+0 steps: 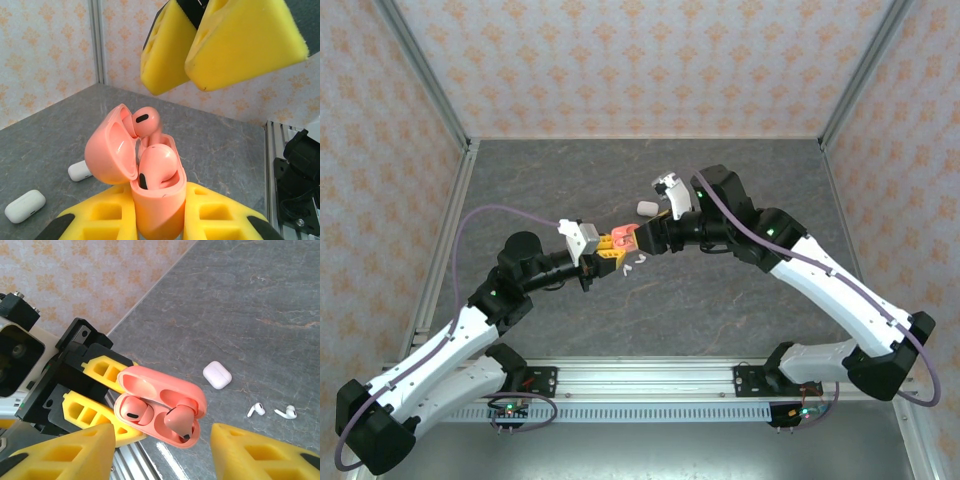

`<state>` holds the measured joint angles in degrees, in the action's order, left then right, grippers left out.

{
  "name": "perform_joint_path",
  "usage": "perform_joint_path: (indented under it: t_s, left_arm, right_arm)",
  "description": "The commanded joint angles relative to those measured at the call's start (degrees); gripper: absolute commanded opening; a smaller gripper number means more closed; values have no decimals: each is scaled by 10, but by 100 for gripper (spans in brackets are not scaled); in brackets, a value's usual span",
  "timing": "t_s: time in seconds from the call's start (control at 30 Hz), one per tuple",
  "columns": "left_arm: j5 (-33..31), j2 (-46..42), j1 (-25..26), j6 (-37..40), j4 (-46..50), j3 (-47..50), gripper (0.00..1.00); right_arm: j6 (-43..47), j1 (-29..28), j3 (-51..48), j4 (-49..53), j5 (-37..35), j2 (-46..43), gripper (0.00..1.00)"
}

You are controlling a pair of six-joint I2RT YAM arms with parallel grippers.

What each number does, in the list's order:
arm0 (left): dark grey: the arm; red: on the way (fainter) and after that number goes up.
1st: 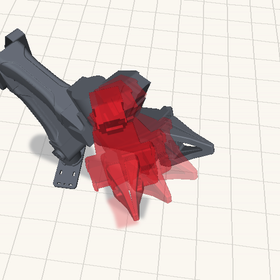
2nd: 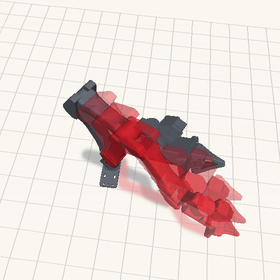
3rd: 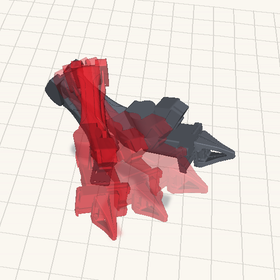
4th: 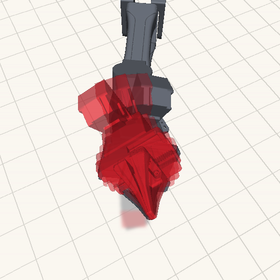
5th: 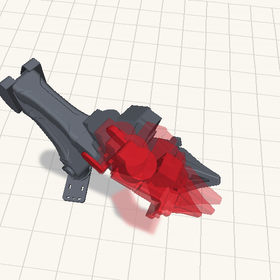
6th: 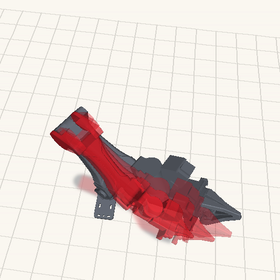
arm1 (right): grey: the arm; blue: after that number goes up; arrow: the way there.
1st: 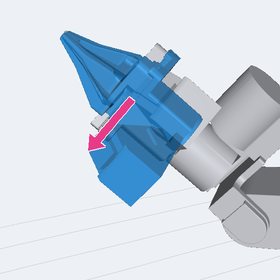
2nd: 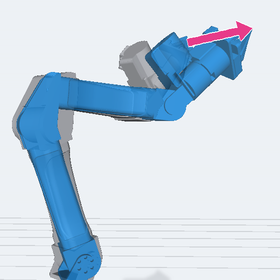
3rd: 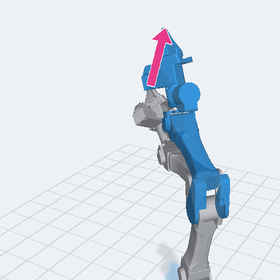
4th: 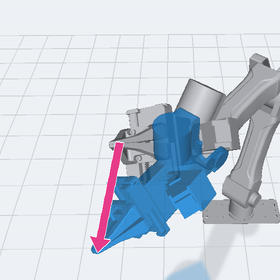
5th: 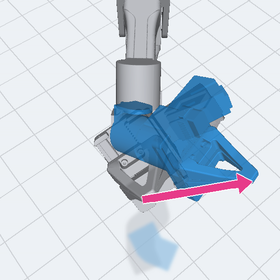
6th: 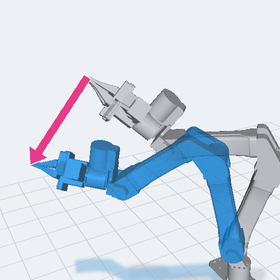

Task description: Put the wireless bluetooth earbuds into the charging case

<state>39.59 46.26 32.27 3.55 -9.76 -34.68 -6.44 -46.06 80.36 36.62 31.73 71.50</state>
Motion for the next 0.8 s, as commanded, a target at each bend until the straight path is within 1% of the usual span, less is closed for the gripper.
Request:
perform_joint_path:
  t_s: [0.0,0.3,0.77]
  left_arm:
    - [-3,-4,5,8,-21,-17,0]
    - [3,-4,5,8,-18,-19,0]
    - [5,-3,4,8,-18,-19,0]
  right_arm:
    - [1,0,-9,-18,26,-2,51]
    - [4,0,-6,-23,53,12,47]
    - [12,0,-3,-9,27,23,48]
